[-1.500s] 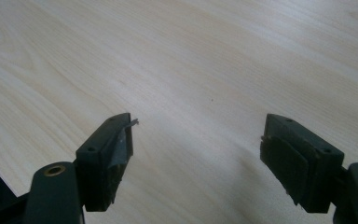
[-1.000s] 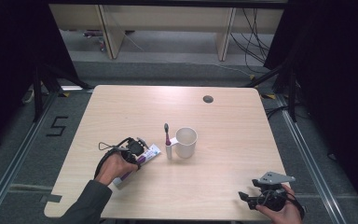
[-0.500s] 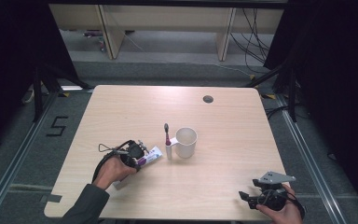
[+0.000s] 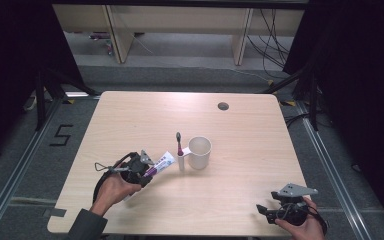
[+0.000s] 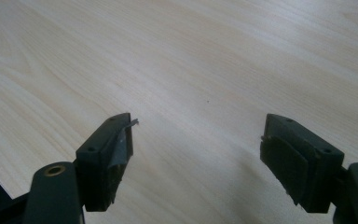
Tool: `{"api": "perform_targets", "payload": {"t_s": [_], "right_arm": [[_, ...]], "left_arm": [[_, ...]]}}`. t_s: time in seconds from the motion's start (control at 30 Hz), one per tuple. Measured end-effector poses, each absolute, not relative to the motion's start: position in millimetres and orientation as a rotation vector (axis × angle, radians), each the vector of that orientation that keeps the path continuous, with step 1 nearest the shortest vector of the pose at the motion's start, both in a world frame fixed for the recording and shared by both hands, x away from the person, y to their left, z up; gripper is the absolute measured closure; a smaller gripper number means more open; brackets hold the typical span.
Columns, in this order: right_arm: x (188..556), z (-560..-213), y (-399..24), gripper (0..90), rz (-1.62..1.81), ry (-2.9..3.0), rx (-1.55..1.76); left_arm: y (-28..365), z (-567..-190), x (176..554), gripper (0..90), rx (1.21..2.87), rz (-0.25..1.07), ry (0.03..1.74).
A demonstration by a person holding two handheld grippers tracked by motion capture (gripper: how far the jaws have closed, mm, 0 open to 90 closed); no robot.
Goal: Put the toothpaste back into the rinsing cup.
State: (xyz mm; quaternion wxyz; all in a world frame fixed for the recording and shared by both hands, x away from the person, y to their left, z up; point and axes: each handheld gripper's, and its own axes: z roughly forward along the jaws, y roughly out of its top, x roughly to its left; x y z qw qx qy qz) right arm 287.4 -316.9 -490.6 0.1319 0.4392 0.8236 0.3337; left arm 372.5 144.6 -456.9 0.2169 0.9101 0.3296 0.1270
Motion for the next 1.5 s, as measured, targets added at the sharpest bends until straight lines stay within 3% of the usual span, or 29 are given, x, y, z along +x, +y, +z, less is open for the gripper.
{"api": "perform_targets", "payload": {"t_s": [0.53, 0.77, 1.0, 1.5], "right_arm": [[290, -491, -319, 26.0, 0.980, 2.385, 1.229], [288, -491, -317, 26.0, 0.977, 2.394, 1.255], [288, -491, -317, 25.9, 0.985, 2.402, 1.267], [288, -491, -318, 26.0, 0.987, 2.397, 1.270]], "left_arm": [[141, -446, 324, 76.5, 2.264, 0.405, 0.841], [114, -450, 309, 76.5, 2.115, 0.383, 0.787], [80, -446, 318, 76.5, 2.083, 0.354, 0.732], [22, -423, 350, 76.5, 1.970, 0.418, 0.690]]}}
